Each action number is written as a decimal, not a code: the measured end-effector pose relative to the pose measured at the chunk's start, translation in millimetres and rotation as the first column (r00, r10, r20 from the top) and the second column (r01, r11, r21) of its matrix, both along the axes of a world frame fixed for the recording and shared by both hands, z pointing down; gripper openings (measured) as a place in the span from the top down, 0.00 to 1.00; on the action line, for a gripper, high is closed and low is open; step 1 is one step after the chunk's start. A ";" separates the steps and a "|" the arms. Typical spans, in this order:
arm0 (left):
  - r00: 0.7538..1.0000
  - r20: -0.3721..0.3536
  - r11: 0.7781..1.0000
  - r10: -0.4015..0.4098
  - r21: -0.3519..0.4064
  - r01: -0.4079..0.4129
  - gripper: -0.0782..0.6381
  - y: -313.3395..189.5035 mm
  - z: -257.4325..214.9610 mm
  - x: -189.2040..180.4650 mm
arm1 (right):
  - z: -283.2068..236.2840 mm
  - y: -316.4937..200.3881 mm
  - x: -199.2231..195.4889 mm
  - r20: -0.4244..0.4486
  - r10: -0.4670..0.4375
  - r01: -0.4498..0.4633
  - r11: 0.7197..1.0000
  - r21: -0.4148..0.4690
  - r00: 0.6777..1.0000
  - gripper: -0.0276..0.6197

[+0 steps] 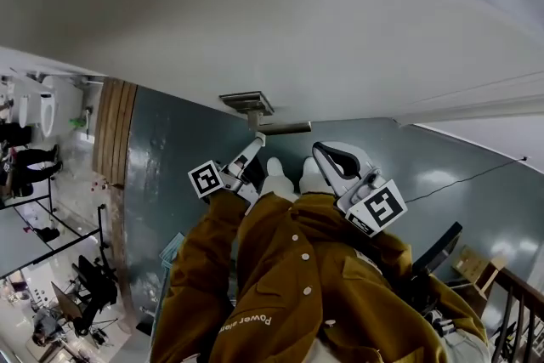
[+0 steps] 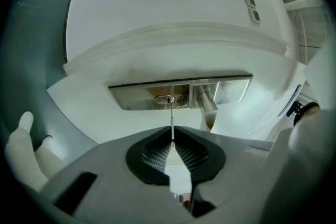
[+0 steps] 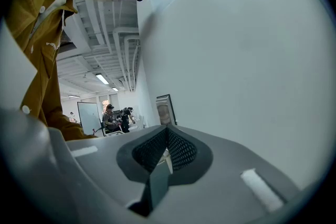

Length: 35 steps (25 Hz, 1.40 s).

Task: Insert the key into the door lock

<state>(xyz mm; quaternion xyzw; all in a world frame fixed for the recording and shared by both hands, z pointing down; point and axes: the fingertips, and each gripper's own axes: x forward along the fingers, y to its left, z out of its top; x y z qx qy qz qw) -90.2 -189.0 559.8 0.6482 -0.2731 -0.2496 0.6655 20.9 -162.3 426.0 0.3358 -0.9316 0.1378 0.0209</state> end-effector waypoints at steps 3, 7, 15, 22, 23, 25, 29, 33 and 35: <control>1.000 -0.013 1.000 -0.008 -0.011 0.008 0.86 0.8 0.1 2.0 | -4.9 -2.8 0.9 0.000 0.011 -0.011 1.000 0.007 1.000 0.95; 0.999 -0.037 0.999 -0.035 -0.024 0.034 0.86 1.7 3.1 0.8 | -4.4 -4.9 1.2 -0.001 0.015 -0.015 1.000 0.010 1.000 0.95; 0.994 -0.081 0.997 -0.073 -0.029 0.071 0.86 0.4 3.5 -5.2 | -4.8 0.0 -2.4 -0.005 0.000 0.000 1.000 0.017 1.000 0.95; 0.996 -0.079 0.999 -0.032 -0.003 0.032 0.86 -0.1 3.7 -2.1 | -11.2 19.7 -8.3 -0.013 -0.016 0.017 0.999 0.028 1.000 0.95; 0.997 -0.078 1.000 -0.028 0.001 0.028 0.86 -2.9 4.2 -1.6 | -11.4 20.6 -8.9 -0.015 -0.018 0.018 0.999 0.030 1.000 0.95; 0.997 -0.072 1.000 -0.015 0.014 0.016 0.86 -14.0 8.7 -1.6 | -8.7 17.1 -9.7 -0.017 -0.020 0.021 0.999 0.029 1.000 0.95; 0.996 -0.070 0.996 0.063 0.062 -0.059 0.85 -37.3 14.7 1.8 | -4.8 10.2 -11.1 -0.019 -0.024 0.024 0.999 0.028 1.000 0.95; 0.993 -0.083 0.992 0.086 0.095 -0.078 0.85 -41.3 9.2 2.7 | -6.4 15.6 -12.9 -0.024 -0.029 0.029 0.999 0.031 0.999 0.95; 0.994 -0.086 0.993 0.070 0.101 -0.062 0.85 -41.8 8.3 2.5 | -7.9 18.8 -13.6 -0.024 -0.030 0.031 0.999 0.033 0.999 0.95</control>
